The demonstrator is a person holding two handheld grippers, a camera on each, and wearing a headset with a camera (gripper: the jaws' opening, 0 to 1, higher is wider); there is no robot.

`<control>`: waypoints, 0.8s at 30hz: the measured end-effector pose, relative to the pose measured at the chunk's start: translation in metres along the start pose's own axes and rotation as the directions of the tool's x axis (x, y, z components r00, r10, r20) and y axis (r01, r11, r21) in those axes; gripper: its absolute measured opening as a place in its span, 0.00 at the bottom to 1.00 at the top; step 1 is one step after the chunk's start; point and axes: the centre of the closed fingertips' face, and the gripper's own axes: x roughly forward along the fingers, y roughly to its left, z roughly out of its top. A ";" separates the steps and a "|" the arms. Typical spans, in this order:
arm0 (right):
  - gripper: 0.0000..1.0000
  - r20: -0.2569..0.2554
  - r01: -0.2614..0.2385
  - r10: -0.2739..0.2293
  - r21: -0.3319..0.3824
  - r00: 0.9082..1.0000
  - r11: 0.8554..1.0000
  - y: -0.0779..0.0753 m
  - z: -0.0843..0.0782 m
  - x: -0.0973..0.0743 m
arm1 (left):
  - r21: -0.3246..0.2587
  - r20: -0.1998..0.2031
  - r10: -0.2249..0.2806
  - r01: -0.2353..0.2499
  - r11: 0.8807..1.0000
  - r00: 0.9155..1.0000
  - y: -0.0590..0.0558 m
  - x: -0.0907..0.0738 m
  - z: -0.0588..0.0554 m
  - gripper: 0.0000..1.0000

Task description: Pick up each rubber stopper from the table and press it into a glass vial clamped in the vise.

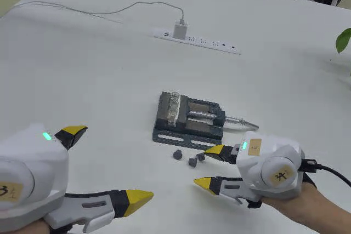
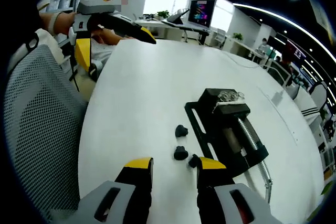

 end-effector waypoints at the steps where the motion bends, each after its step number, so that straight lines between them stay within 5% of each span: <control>1: 0.29 -0.002 -0.003 0.003 -0.008 1.000 1.000 0.000 0.000 0.001 | 0.000 0.001 0.001 -0.001 1.000 1.000 0.001 0.000 0.000 0.99; 24: 0.12 -0.016 -0.005 0.004 -0.060 1.000 0.998 -0.005 0.003 0.012 | -0.008 0.004 -0.003 0.003 1.000 1.000 0.003 0.000 -0.001 0.99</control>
